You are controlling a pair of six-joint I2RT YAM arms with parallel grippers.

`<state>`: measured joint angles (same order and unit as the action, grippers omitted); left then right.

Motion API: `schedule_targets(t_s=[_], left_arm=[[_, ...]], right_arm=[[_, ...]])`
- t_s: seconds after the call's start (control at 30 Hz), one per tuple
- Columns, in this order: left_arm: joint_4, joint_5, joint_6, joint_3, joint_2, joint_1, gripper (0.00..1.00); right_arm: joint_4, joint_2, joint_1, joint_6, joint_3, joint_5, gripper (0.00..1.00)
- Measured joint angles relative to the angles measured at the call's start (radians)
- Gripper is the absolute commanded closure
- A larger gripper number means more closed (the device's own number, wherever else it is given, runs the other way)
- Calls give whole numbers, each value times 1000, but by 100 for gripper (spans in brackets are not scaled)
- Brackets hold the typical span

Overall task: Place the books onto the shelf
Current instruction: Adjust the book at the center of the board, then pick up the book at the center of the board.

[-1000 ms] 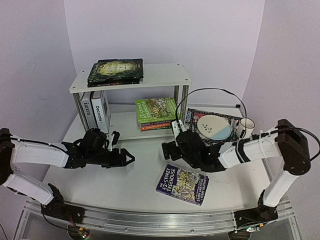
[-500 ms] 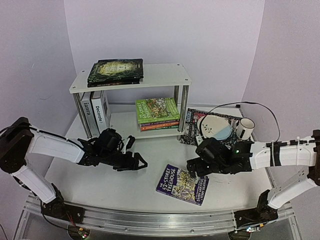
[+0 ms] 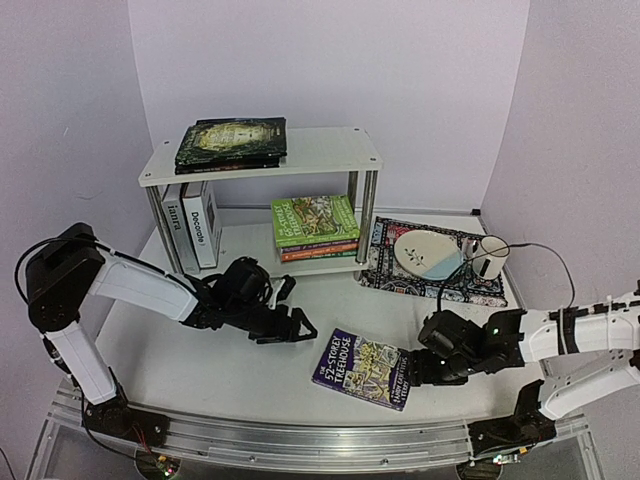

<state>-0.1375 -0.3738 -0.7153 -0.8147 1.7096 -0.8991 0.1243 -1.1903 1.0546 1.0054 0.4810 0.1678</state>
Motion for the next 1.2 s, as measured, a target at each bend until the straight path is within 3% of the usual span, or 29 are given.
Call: schedule_targets(t_s=[0.23, 0.6, 0.67, 0.87, 1.07, 1.2], left_arm=[[-96, -45, -84, 5, 57, -5, 22], [-214, -104, -173, 18, 135, -43, 32], [-212, -103, -178, 18, 135, -43, 39], [-179, -91, -170, 18, 138, -31, 77], [-157, -78, -163, 18, 131, -28, 96], [-157, -99, -156, 18, 128, -22, 100]], right_arm=[[-121, -102, 0, 37, 1, -74, 44], [-238, -239, 0, 37, 74, -133, 49], [-233, -251, 0, 36, 86, -137, 50], [-233, -262, -2, 37, 95, -139, 50], [-233, -260, -2, 37, 95, -139, 49], [-232, -260, -3, 34, 95, -139, 49]])
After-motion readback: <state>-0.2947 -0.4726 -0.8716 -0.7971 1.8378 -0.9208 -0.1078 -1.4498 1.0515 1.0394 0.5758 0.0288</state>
